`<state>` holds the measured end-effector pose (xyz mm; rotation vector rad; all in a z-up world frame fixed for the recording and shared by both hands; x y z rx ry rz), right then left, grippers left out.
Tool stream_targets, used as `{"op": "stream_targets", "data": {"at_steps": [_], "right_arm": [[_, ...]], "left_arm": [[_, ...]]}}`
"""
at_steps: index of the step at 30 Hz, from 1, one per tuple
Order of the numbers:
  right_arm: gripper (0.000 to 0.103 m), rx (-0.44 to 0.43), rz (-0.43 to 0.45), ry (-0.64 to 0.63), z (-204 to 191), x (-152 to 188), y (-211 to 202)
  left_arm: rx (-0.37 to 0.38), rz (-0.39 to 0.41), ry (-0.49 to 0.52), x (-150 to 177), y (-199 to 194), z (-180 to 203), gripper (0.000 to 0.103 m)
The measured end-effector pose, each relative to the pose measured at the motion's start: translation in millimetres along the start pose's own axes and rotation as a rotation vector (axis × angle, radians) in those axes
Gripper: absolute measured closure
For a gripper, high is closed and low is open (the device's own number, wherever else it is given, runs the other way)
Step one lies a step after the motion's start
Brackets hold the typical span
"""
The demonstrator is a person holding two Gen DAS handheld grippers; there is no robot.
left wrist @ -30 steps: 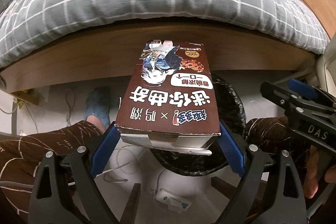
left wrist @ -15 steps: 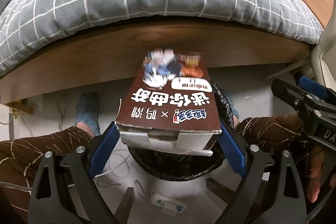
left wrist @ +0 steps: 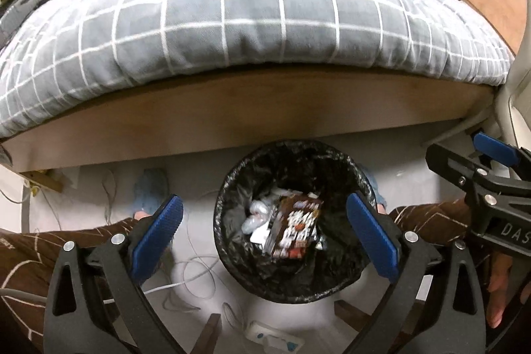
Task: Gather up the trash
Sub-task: 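Move both open tools back up toward the cup and red bag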
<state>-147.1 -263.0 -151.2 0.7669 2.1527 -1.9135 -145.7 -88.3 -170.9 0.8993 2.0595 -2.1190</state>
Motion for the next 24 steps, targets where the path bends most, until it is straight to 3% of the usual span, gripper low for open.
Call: {"op": "stream_targets", "data": {"at_steps": [13, 24], "right_arm": [[0.01, -0.036, 0.184, 0.007, -15.8, -43.0, -49.6], [0.01, -0.054, 0.245, -0.002, -25.1, -96.6, -54.7]], "left_arm": [[-0.061, 0.149, -0.024, -34.5, -46.7, -27.3, 0.006], [-0.114, 0.238, -0.056, -79.9, -65.9, -56.7, 0.006]]}}
Point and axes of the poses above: each gripper's, at about its wrist camera, not at the fingertips, and y roughly the way its jaws point, z to its right, x to its underside, the point moved 4 cm from there along y, roughly the way its jaws point, and after that the axes turned 13 degrees about y, right-handed, at the moved point
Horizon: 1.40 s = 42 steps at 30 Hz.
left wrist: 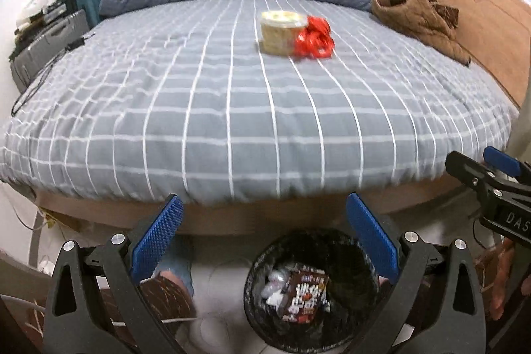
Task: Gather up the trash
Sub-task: 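Move both open tools back up toward the cup and red bag, then grasp the yellow-lidded cup with the left tool while the right tool grasps the red bag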
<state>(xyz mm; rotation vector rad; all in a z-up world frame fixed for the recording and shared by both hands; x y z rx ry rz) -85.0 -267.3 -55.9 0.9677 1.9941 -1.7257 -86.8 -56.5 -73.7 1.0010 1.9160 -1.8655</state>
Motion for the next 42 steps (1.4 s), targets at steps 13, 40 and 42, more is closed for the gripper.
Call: {"op": "stream_targets", "data": {"at_steps": [13, 40, 42], "right_arm": [[0.01, 0.003, 0.047, -0.031, -16.6, -68.5, 43.4], [0.01, -0.01, 0.043, -0.06, -24.3, -164.0, 150.9], [0.01, -0.013, 0.034, -0.059, -24.7, -163.0, 155.3]], "left_arm": [[-0.034, 0.062, -0.022, -78.3, 34.1, -30.0, 0.006], [0.022, 0.071, 0.043, -193.4, 178.9, -26.8, 0.006], [0.026, 0.068, 0.042, -196.7, 185.9, -25.3, 0.006]]}}
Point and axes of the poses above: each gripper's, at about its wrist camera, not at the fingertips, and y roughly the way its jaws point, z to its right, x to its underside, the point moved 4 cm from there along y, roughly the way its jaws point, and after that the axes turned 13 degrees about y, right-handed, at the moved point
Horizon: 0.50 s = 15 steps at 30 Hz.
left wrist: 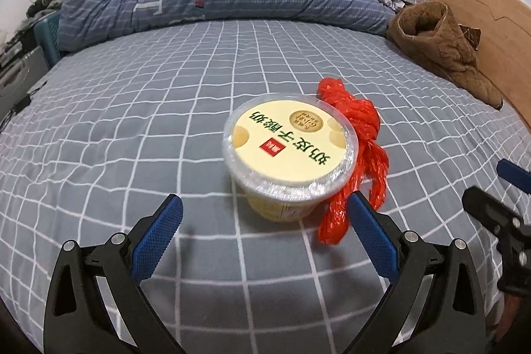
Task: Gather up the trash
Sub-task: 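Grasp the yellow-lidded cup with the left tool while the right tool grasps the red bag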
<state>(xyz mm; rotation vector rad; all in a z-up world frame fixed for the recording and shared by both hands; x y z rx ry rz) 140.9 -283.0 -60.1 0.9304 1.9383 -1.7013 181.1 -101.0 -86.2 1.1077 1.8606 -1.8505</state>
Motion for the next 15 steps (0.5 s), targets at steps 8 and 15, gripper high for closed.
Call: {"op": "stream_targets", "data": {"at_steps": [8, 15], "right_arm": [[0.01, -0.005, -0.026, 0.012, 2.3, 5.2, 6.4], [0.01, -0.01, -0.044, 0.022, -0.8, 4.3, 16.7]], "left_arm": [[0.017, 0.017, -0.012, -18.4, 14.4, -0.2, 0.006], [0.039, 0.024, -0.035, -24.8, 22.1, -5.2, 0.019]]}}
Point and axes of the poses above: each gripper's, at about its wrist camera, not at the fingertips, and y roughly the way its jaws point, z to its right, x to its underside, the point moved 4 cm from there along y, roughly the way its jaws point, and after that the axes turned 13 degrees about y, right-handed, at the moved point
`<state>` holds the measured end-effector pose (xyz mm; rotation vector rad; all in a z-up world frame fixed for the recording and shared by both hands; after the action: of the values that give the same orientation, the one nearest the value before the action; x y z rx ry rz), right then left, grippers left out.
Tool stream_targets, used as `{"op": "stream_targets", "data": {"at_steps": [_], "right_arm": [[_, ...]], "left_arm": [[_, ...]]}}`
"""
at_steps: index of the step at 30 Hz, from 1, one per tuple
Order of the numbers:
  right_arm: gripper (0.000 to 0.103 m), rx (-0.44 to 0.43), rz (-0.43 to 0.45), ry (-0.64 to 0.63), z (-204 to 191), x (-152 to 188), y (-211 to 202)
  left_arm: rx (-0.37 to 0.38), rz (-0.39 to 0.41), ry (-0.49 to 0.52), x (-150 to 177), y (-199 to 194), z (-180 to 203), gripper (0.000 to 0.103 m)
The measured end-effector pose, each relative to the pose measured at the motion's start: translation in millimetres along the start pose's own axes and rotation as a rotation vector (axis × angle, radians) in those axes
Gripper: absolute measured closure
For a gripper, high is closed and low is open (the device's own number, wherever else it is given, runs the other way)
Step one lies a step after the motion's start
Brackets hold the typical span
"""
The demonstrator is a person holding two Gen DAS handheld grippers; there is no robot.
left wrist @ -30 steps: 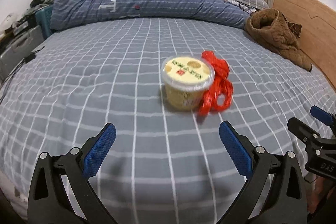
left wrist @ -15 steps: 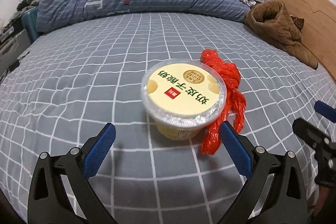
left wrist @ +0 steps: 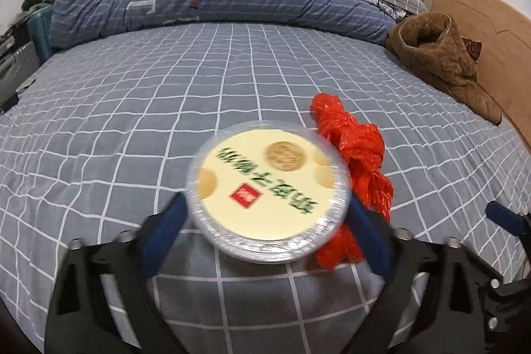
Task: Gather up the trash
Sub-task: 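Grasp the yellow-lidded cup with the left tool while the right tool grasps the red bag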
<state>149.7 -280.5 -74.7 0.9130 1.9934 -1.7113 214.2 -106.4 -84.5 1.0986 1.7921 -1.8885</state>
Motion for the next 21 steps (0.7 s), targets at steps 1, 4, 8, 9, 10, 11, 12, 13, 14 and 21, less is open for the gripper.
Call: {"op": "stream_targets", "data": {"at_steps": [1, 4, 8, 9, 10, 11, 12, 13, 14, 21], "right_arm": [[0.01, -0.002, -0.001, 0.0, -1.9, -2.0, 2.2], [0.01, -0.008, 0.001, -0.007, -9.0, -7.5, 7.2], [0.01, -0.02, 0.007, -0.014, -22.4, -17.7, 15.2], [0.01, -0.023, 0.009, -0.015, -25.9, -20.4, 17.5], [0.01, -0.03, 0.011, -0.018, -31.6, -24.0, 20.7], [0.01, -0.034, 0.012, -0.02, -36.1, -27.1, 23.3], [0.01, -0.036, 0.014, -0.021, -40.9, -30.3, 26.5], [0.01, -0.037, 0.013, -0.022, -47.3, -33.3, 31.2], [0.01, -0.038, 0.012, -0.021, -51.9, -35.5, 35.3], [0.01, -0.022, -0.026, -0.017, -72.2, -43.0, 72.1]], "left_arm": [[-0.003, 0.003, -0.002, 0.4, -1.0, -2.3, 0.019], [-0.011, 0.006, -0.004, 0.2, -2.3, -9.3, 0.02], [-0.039, 0.01, -0.02, 3.1, -9.0, -29.1, 0.02], [-0.047, 0.011, -0.022, 4.0, -10.5, -34.3, 0.02], [-0.054, 0.011, -0.024, 5.0, -11.8, -39.4, 0.02], [-0.06, 0.011, -0.027, 6.1, -12.8, -44.5, 0.02], [-0.067, 0.009, -0.035, 7.7, -13.7, -51.3, 0.02], [-0.072, 0.008, -0.039, 8.8, -14.4, -56.4, 0.02], [-0.077, 0.007, -0.04, 10.7, -15.0, -60.7, 0.02], [-0.084, 0.01, -0.044, 14.5, -17.4, -75.0, 0.02]]}}
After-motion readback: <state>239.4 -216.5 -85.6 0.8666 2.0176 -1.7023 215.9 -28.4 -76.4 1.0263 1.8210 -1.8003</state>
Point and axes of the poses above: each gripper's, at about its wrist camera, not at the fingertips, and y roughly the way its jaws point, z to its right, x to its underside, the point moved 4 cm from there along y, roughly the way its jaws point, and after that the axes turned 13 degrees about y, right-handed, at the moved point
